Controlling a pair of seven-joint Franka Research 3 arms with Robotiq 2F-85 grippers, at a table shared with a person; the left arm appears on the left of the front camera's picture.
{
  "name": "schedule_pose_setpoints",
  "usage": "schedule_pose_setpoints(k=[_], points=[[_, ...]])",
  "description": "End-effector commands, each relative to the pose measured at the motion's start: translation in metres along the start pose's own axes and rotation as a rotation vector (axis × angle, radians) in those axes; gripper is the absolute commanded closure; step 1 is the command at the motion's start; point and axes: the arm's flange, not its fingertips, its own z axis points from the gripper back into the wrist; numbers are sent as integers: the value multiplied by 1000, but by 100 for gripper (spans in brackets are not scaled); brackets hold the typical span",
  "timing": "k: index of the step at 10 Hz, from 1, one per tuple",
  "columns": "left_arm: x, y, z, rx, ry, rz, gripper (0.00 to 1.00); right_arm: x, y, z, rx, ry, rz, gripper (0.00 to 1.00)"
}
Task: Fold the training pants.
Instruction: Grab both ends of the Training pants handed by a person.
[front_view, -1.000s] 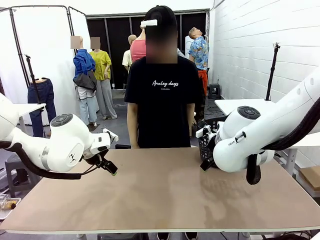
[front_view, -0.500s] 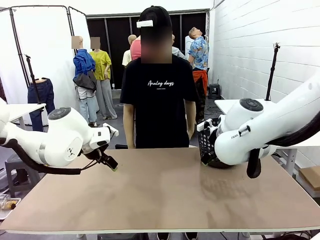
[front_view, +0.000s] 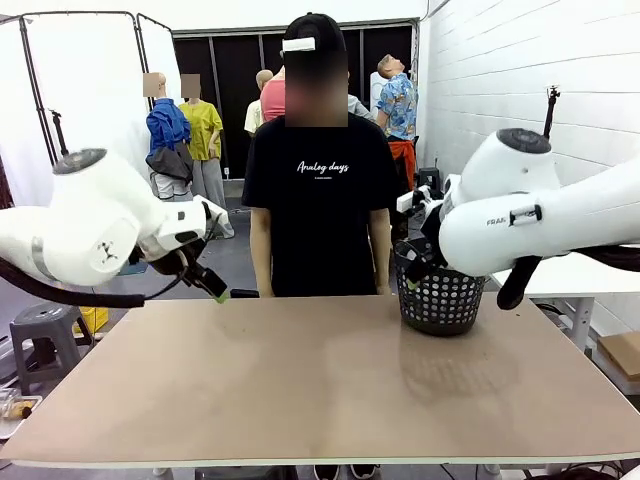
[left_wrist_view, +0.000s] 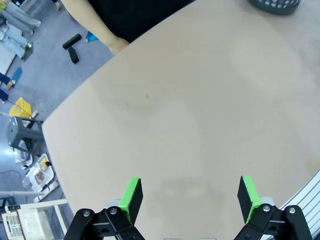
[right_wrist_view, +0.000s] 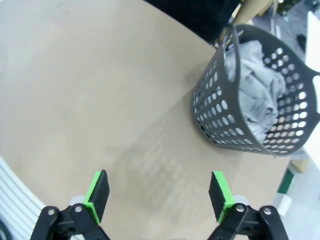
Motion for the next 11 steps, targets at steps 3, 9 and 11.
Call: schedule_pose_setpoints(k=[3,9,11], points=[[12,-19,50,87,-50,-22,0,1,2,33,-39,-29,0,0],[14,-18,60,60,-75,-34,0,5,0,44,-24,-53,6,0],[14,-18,60,60,-75,-34,0,5,0,44,-24,-53,6,0]])
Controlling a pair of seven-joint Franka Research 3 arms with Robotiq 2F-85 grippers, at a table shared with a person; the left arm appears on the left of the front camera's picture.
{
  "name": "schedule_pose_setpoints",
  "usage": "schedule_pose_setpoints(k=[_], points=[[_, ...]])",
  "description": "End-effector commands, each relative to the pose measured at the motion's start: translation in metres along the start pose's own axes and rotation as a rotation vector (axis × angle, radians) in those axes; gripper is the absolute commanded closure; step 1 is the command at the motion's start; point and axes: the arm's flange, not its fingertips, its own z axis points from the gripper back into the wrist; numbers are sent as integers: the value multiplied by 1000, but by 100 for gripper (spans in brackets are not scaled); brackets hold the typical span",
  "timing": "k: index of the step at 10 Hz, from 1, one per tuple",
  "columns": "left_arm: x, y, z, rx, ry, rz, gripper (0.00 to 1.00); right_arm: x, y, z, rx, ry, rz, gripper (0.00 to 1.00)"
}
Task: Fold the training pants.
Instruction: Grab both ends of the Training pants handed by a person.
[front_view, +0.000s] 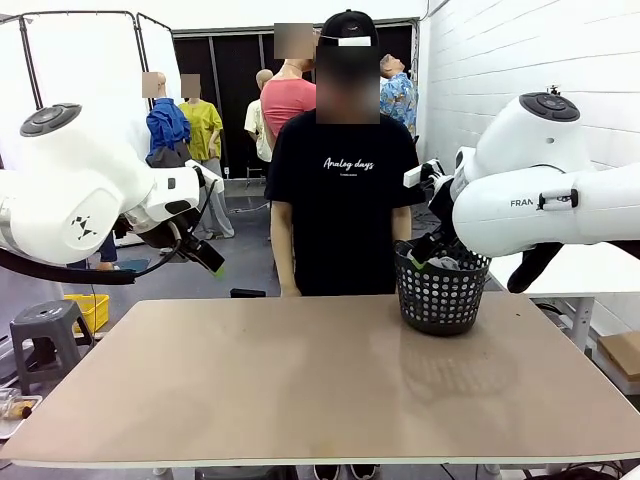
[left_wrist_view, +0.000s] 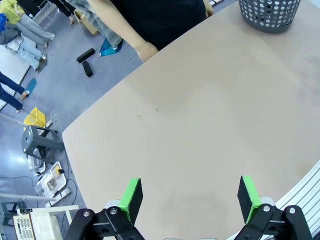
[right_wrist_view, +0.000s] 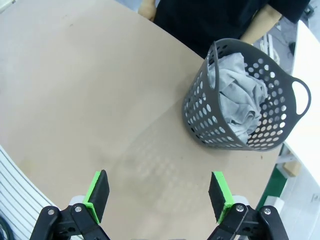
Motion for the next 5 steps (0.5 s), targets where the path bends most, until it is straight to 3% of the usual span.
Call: schedule_pose_setpoints(k=[1,5], points=[[1,1,-2,4,-10,-14,0,1,0,-4,1,-8,-2,0],[1,1,-2,4,-10,-14,0,1,0,-4,1,-8,-2,0]])
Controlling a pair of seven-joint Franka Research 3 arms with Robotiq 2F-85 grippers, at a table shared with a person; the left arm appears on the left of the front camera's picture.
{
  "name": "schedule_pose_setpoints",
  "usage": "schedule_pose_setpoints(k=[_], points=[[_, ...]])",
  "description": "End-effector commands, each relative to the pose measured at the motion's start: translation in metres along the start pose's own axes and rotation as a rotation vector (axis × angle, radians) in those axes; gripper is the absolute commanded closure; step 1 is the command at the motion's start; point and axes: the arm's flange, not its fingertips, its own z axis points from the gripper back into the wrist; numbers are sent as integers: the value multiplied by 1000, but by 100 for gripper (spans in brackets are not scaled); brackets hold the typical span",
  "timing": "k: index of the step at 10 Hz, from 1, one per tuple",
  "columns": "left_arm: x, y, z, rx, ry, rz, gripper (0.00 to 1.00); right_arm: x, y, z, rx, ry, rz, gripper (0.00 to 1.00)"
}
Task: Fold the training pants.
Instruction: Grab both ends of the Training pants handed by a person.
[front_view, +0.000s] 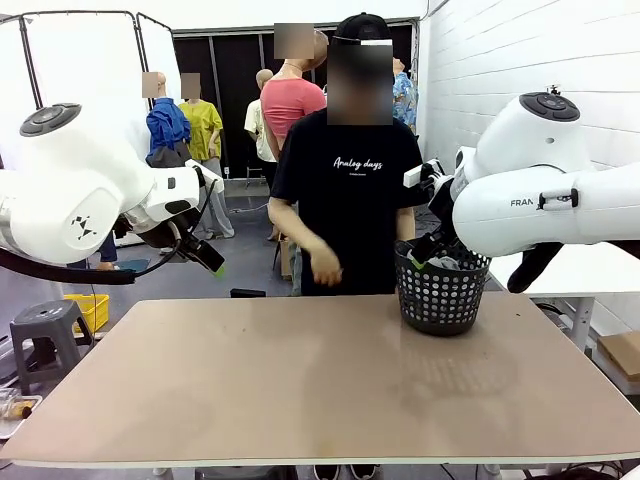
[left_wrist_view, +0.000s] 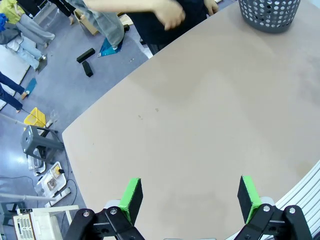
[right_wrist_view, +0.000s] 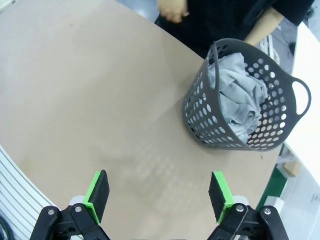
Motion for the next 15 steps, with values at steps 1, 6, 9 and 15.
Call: schedule_pose_setpoints(k=[1,6,9,15], points=[[1,1,-2,4,-10,-14,0,1,0,-4,0,-8,-2,0],[1,1,-2,4,-10,-14,0,1,0,-4,0,-8,-2,0],[1,1,-2,4,-10,-14,0,1,0,-4,0,-8,-2,0],[1,1,-2,4,-10,-14,0,1,0,-4,0,-8,-2,0]])
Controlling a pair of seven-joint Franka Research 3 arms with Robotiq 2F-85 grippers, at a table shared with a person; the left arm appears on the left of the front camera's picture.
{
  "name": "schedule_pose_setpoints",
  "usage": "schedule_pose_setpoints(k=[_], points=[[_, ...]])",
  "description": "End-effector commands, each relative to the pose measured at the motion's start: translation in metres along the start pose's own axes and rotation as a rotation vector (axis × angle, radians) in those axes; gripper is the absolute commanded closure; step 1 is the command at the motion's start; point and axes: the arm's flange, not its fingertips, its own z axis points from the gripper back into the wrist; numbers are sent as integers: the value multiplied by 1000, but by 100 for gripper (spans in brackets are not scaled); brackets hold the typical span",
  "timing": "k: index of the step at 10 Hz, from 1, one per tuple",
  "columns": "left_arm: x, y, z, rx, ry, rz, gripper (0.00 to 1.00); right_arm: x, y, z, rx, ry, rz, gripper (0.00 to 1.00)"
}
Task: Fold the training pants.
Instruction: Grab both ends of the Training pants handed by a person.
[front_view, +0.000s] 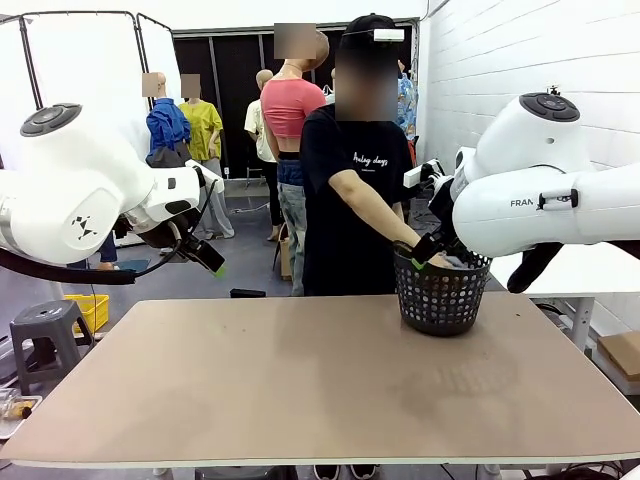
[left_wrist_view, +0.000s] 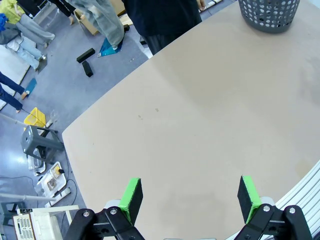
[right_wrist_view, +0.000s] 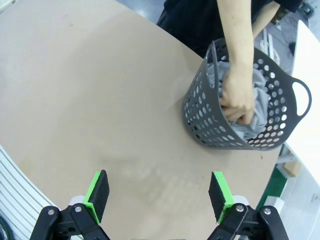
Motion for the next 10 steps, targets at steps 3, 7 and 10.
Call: schedule_pose_setpoints(k=[3,7,10], points=[[1,1,-2,4,-10,-14,0,1,0,-4,0,-8,-2,0],[1,1,-2,4,-10,-14,0,1,0,-4,0,-8,-2,0],[1,1,-2,4,-10,-14,0,1,0,-4,0,-8,-2,0]])
